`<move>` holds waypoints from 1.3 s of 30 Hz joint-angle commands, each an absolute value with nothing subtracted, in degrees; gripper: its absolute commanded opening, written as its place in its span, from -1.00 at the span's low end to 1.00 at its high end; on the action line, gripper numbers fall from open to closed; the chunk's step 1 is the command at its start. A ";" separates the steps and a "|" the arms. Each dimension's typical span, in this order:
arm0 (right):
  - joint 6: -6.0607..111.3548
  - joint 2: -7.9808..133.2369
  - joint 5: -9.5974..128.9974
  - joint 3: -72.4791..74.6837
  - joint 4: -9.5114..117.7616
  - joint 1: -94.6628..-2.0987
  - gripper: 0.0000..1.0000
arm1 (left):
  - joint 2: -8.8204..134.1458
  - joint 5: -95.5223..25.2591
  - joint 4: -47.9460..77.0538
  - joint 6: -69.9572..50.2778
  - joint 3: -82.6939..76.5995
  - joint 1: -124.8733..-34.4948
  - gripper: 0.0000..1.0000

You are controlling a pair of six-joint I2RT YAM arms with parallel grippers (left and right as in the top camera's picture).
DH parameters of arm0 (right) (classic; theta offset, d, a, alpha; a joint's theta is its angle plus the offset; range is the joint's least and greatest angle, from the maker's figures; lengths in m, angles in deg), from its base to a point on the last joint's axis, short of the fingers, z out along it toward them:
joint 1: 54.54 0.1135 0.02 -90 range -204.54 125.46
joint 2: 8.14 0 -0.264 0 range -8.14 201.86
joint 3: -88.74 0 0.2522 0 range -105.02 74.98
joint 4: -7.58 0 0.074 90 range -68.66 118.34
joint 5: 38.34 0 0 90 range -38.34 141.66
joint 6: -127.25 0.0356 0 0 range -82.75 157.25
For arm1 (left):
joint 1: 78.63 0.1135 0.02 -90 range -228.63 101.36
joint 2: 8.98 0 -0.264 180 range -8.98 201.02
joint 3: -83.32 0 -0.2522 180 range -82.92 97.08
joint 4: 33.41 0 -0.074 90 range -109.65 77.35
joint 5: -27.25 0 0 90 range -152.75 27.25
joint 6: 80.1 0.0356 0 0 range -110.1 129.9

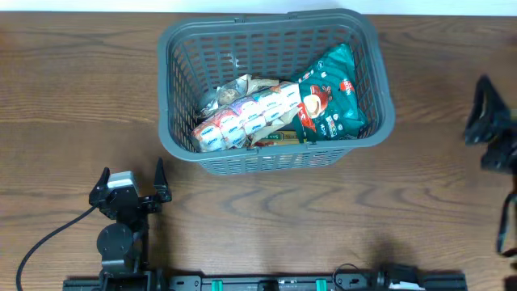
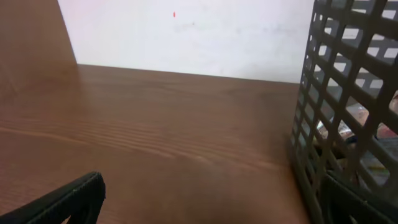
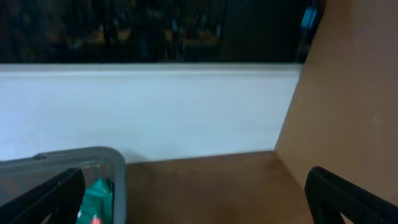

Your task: Pack container

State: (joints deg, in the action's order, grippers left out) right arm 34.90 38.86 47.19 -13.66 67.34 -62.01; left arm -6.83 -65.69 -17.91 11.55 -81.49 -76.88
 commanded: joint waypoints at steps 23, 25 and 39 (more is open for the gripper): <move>32.25 15.60 62.44 47.71 37.81 -61.62 0.99 | -6.83 -65.97 -15.69 12.44 -82.67 -77.01 0.97; 32.23 13.22 62.44 50.18 37.79 -61.59 0.98 | -6.83 -65.99 -15.69 12.44 -82.67 -77.01 0.97; 32.43 3.67 63.10 62.16 37.57 -61.57 0.99 | -6.83 -65.99 -15.69 12.44 -82.67 -77.01 0.97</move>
State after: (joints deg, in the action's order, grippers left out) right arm 33.04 4.30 62.40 61.39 37.79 -61.92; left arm -6.79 -65.69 -17.76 11.68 -81.40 -76.88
